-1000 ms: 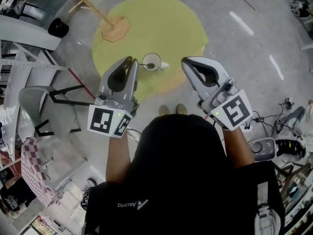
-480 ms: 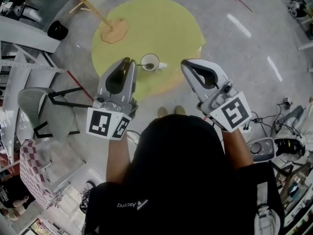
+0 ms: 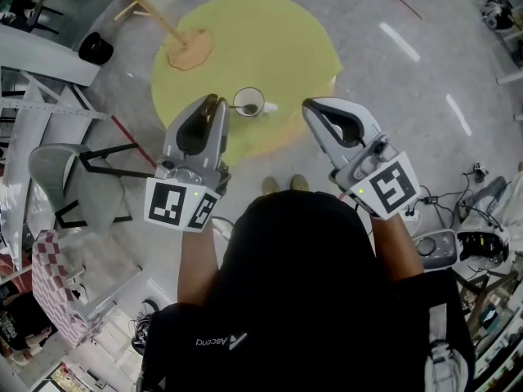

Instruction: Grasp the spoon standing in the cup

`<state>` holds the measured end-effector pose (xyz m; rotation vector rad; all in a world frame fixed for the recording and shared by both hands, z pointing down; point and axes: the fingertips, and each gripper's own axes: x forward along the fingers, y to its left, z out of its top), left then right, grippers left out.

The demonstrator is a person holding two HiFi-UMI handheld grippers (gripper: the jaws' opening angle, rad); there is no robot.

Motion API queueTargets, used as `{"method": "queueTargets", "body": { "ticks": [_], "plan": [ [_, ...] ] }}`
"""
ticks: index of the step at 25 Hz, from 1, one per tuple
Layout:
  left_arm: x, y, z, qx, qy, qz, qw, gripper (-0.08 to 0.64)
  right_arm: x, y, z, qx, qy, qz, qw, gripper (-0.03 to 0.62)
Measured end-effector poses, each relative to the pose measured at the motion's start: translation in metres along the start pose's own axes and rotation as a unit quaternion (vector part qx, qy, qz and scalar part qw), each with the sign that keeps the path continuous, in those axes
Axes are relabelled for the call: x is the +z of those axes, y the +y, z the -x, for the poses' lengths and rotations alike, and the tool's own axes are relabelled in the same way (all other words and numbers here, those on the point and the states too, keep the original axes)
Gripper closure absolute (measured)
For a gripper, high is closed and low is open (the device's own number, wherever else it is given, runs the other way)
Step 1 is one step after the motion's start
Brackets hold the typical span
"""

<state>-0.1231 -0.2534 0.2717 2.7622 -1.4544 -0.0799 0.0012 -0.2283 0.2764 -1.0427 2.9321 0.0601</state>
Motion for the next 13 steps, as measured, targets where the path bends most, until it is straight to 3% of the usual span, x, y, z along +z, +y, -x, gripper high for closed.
{"method": "queueTargets", "body": {
  "ticks": [13],
  "plan": [
    [-0.0012,0.0006,0.0013,0.006,0.004,-0.001,1.0,0.502,-0.0017,-0.0009,-0.0009,0.006,0.0,-0.003,1.0,0.589]
  ]
}}
